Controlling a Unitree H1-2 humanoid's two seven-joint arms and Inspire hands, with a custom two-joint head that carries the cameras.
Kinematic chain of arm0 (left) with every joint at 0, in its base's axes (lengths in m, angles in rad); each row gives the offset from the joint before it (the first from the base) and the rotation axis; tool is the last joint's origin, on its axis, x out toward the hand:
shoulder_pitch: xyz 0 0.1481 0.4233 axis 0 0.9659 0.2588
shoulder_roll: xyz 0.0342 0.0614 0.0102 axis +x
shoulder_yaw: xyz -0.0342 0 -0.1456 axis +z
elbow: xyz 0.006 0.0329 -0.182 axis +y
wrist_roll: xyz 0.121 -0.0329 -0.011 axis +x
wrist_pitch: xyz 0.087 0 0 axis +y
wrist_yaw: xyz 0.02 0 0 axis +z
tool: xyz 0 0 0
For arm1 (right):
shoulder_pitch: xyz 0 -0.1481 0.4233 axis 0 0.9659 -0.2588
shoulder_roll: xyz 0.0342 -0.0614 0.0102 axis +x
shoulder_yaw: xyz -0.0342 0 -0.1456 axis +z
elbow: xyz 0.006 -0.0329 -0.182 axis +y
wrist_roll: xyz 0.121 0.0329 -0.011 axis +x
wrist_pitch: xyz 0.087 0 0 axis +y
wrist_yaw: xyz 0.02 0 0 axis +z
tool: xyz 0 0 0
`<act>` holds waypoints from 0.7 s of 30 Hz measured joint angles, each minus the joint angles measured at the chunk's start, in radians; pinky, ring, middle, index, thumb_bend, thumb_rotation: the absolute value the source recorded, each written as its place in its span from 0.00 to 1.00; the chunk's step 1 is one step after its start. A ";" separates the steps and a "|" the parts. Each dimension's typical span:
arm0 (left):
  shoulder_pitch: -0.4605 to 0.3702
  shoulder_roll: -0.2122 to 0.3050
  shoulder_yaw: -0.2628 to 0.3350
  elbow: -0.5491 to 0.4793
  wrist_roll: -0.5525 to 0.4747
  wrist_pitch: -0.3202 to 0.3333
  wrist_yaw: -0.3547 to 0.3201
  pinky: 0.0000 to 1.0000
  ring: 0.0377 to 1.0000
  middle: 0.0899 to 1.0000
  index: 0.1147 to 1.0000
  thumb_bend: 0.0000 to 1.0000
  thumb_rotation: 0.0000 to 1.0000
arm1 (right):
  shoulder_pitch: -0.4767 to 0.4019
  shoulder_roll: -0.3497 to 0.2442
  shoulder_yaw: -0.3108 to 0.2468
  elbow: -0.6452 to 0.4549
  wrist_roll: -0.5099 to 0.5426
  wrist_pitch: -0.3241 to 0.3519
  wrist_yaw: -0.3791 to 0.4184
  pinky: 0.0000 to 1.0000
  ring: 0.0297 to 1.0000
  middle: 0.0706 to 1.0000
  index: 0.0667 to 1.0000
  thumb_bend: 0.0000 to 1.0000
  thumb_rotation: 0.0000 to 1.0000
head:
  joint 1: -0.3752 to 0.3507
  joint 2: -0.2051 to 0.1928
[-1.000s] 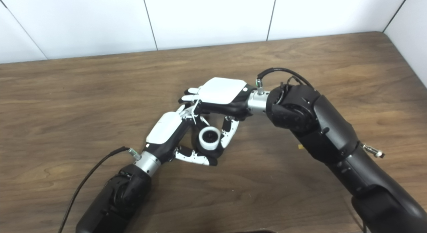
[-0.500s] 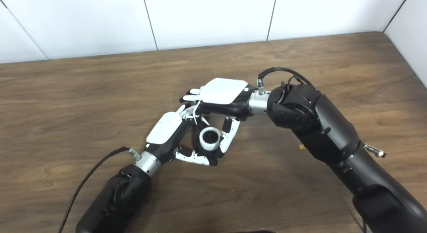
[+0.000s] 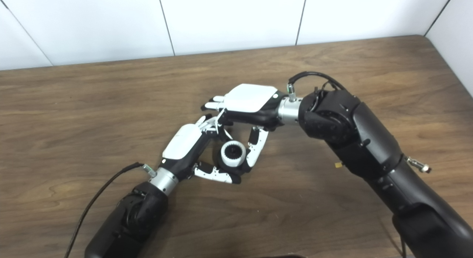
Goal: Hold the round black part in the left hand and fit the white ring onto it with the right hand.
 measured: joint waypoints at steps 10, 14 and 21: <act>-0.003 0.000 0.000 0.004 0.000 -0.013 -0.004 1.00 0.93 0.85 0.41 0.52 0.05 | -0.039 -0.013 -0.030 -0.045 0.039 0.042 0.044 0.96 1.00 1.00 0.86 1.00 0.44 | -0.006 -0.012; -0.004 0.000 0.000 0.006 0.000 -0.017 -0.006 1.00 0.92 0.84 0.41 0.52 0.05 | -0.064 -0.032 -0.038 -0.078 0.062 0.062 0.058 0.94 1.00 1.00 0.86 1.00 0.43 | -0.009 -0.014; -0.007 0.000 0.000 0.011 0.000 -0.022 -0.008 1.00 0.93 0.84 0.41 0.52 0.05 | -0.081 -0.042 -0.055 -0.103 0.089 0.102 0.068 0.95 1.00 1.00 0.86 1.00 0.46 | -0.011 -0.018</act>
